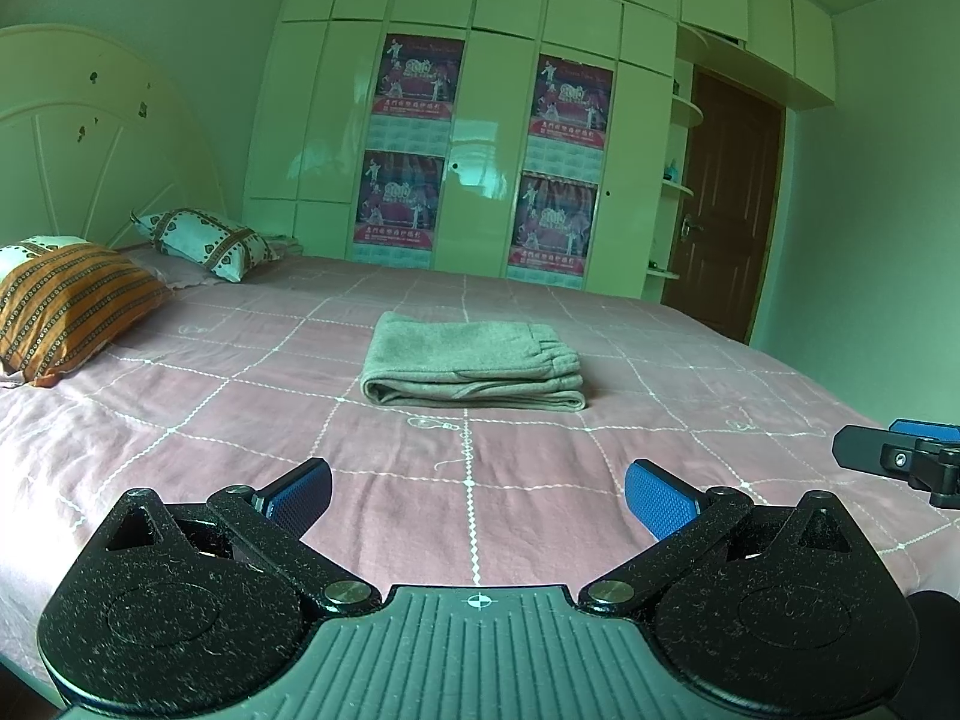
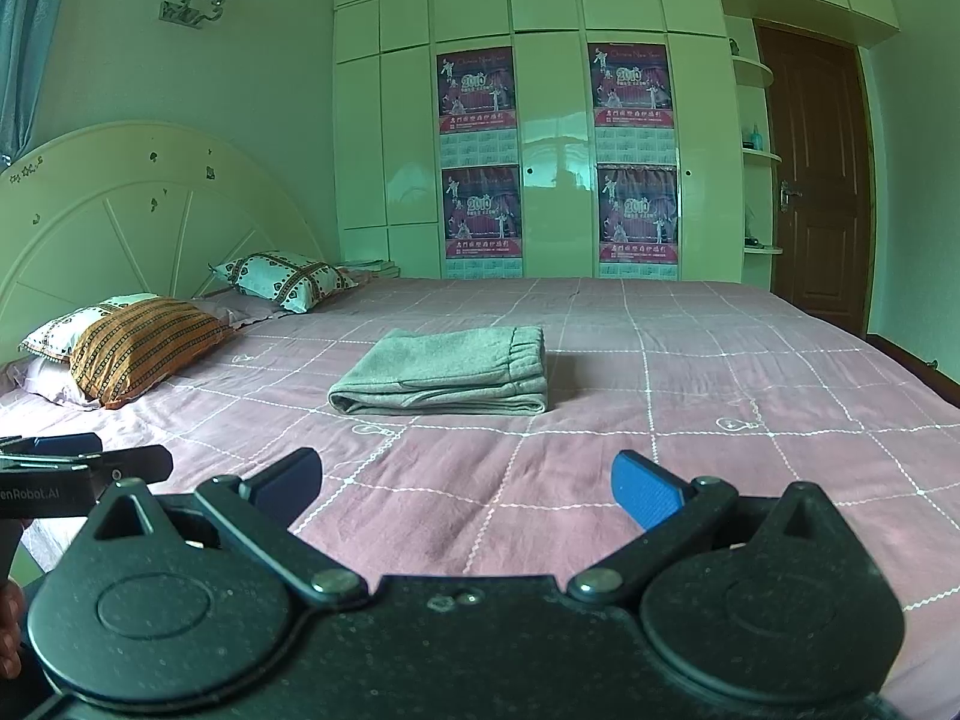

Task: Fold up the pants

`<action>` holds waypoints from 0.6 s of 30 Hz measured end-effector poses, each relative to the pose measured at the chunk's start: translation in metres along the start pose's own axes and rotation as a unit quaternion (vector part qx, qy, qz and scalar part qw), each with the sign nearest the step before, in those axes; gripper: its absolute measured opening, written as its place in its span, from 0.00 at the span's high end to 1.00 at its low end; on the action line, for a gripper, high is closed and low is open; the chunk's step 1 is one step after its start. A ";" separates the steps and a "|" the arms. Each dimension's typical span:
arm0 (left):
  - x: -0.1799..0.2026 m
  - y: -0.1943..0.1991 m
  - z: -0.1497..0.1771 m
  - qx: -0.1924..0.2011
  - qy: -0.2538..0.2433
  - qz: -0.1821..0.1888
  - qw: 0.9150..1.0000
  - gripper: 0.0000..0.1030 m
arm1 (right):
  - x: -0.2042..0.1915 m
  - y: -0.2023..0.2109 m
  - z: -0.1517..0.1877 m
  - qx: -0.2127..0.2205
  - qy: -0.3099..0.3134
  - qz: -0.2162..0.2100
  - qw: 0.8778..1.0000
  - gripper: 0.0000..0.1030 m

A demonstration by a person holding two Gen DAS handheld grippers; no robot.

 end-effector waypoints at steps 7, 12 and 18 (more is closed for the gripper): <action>-0.001 0.000 0.000 0.002 0.000 0.000 1.000 0.00 | 0.000 0.000 0.000 0.000 0.000 0.000 1.000 0.06; -0.003 0.001 -0.002 0.011 -0.002 0.004 1.000 0.00 | 0.001 0.000 0.000 0.000 0.000 0.000 1.000 0.06; -0.007 0.001 -0.003 0.012 -0.002 0.004 1.000 0.00 | 0.003 0.000 0.000 0.000 0.001 0.000 1.000 0.06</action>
Point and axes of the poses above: each gripper's, at about its wrist camera, not at the fingertips, and y roughly against the way its jaws point, x to its right, z to its underside, the point moved 2 cm from there along -y, roughly the way its jaws point, and after that the axes turned 9 degrees about -z, right-handed, at the moved point
